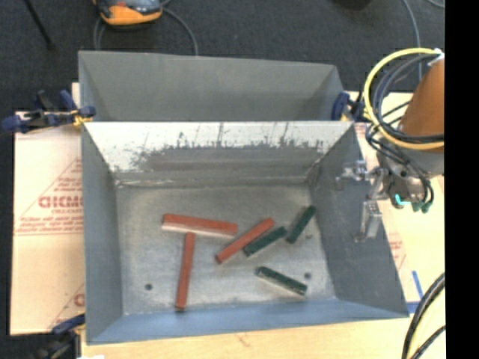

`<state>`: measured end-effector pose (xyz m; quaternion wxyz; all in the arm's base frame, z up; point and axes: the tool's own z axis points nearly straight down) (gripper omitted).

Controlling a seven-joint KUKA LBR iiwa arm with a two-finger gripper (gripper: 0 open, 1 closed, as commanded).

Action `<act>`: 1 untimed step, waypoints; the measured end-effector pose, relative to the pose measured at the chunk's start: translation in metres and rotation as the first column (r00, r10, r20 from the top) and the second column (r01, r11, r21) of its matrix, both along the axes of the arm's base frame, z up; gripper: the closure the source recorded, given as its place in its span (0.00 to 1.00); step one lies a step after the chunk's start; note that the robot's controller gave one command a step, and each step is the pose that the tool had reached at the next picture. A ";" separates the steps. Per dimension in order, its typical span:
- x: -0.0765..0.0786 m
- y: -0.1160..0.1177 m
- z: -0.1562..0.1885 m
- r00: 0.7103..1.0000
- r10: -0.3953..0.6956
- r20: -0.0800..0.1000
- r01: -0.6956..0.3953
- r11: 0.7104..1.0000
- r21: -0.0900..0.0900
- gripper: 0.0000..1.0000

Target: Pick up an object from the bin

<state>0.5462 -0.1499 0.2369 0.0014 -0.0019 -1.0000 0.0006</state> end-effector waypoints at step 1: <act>0.002 0.001 0.004 1.000 0.003 0.007 -0.003 1.000 -0.002 0.00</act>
Offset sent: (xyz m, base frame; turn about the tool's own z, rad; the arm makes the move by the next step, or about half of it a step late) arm 0.0375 0.0269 -0.1336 -0.2755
